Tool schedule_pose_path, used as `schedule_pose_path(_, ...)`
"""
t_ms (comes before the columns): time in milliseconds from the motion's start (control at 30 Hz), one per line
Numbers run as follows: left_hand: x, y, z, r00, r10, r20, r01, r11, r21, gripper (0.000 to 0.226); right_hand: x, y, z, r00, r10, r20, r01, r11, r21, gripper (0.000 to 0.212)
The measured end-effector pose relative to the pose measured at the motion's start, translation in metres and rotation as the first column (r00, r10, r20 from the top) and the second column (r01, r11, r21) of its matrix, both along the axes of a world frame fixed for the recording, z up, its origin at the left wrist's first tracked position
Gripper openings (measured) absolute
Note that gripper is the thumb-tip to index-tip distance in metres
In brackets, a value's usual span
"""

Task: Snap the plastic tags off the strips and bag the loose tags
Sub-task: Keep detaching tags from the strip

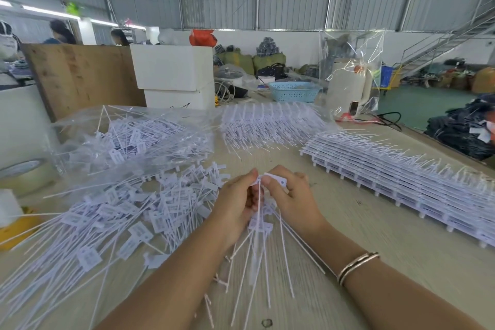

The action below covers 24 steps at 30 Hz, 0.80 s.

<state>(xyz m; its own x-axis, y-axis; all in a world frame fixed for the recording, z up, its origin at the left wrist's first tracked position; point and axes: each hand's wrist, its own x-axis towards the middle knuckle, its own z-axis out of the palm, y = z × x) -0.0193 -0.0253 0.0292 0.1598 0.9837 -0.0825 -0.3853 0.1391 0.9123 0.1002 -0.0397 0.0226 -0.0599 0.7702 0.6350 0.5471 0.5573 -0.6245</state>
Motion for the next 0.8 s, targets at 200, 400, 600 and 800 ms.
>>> schedule_pose_path(200,0.003,-0.004,0.006,0.935,-0.082,0.345,0.129,0.985,-0.117,0.029,0.006,0.001,0.0,0.815,0.236,-0.529,-0.315,0.947,-0.063,0.022)
schedule_pose_path(400,-0.015,0.002,0.009,0.975,0.117,-0.188,-0.086,0.983,0.164,0.03,0.017,0.005,-0.001,0.798,0.148,-0.584,-0.325,0.922,-0.212,0.024)
schedule_pose_path(600,-0.005,0.003,-0.003,0.67,0.431,-0.605,-0.137,0.872,0.469,0.035,0.011,0.014,-0.004,0.962,-0.014,-0.272,-0.116,0.883,-0.454,0.054)
schedule_pose_path(800,-0.014,0.004,-0.006,0.311,0.5,-0.808,0.033,0.844,0.535,0.021,0.039,0.014,0.0,0.958,-0.271,0.09,0.281,0.84,-0.464,0.032)
